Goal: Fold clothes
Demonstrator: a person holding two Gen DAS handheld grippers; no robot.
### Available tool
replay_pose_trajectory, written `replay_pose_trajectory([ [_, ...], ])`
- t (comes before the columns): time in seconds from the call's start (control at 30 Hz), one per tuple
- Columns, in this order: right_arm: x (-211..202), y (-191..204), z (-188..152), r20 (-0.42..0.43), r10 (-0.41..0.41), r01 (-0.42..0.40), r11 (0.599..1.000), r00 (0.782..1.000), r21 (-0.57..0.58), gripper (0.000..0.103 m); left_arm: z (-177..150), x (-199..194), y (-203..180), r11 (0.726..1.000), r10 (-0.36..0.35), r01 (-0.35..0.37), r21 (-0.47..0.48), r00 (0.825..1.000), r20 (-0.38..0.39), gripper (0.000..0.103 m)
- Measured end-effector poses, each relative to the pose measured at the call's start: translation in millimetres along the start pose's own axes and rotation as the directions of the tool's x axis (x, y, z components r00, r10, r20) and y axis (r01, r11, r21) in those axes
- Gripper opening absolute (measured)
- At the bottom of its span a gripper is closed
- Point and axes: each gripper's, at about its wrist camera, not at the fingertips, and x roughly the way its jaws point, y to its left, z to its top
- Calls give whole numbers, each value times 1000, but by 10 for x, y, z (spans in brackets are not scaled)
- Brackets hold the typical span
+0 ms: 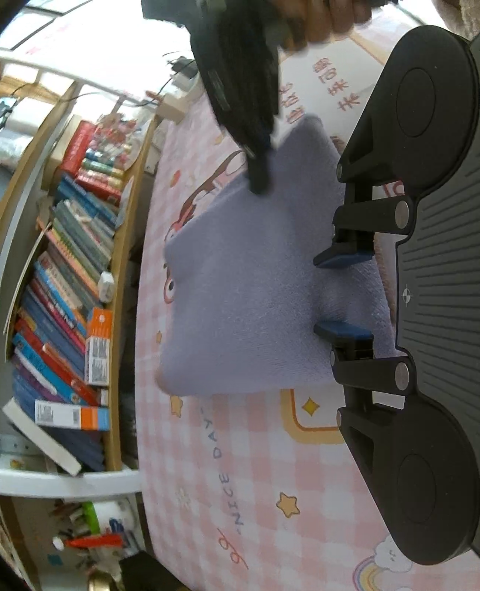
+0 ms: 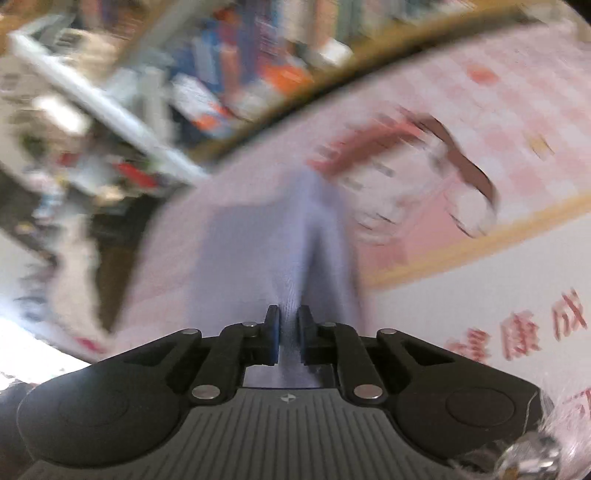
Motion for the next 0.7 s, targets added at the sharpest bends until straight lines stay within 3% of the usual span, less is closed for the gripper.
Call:
replay_pose_trajectory([
  [0.1, -20, 72, 24, -1, -11, 11, 1000, 1000, -27, 10, -3, 2, 17, 1000, -12, 12, 14, 1000, -1, 32],
  [0.2, -59, 185, 93, 28, -14, 16, 997, 1000, -73, 21, -9, 8, 29, 999, -21, 21, 28, 1000, -4, 32],
  [0.23, -32, 222, 128, 40, -23, 26, 996, 999, -87, 30, -7, 11, 28, 999, -23, 24, 35, 1000, -6, 32],
  [0.27, 0, 259, 164, 53, -33, 38, 994, 998, -101, 31, -3, 14, 35, 999, -28, 28, 37, 1000, -8, 32],
  [0.33, 26, 279, 154, 61, -45, 52, 992, 997, -117, 28, 7, 17, 60, 999, -39, 40, 31, 999, -13, 32],
  [0.37, 38, 287, 147, 65, -51, 59, 990, 997, -125, 18, 12, 19, 72, 999, -45, 46, 28, 999, -16, 32],
  [0.43, 61, 304, 132, 73, -62, 72, 987, 995, -141, 11, 23, 23, 99, 998, -56, 57, 19, 998, -22, 32],
  [0.7, 153, 371, 72, 107, -106, 126, 971, 989, -201, 11, 53, 66, 165, 995, -95, 95, -5, 994, -44, 32],
])
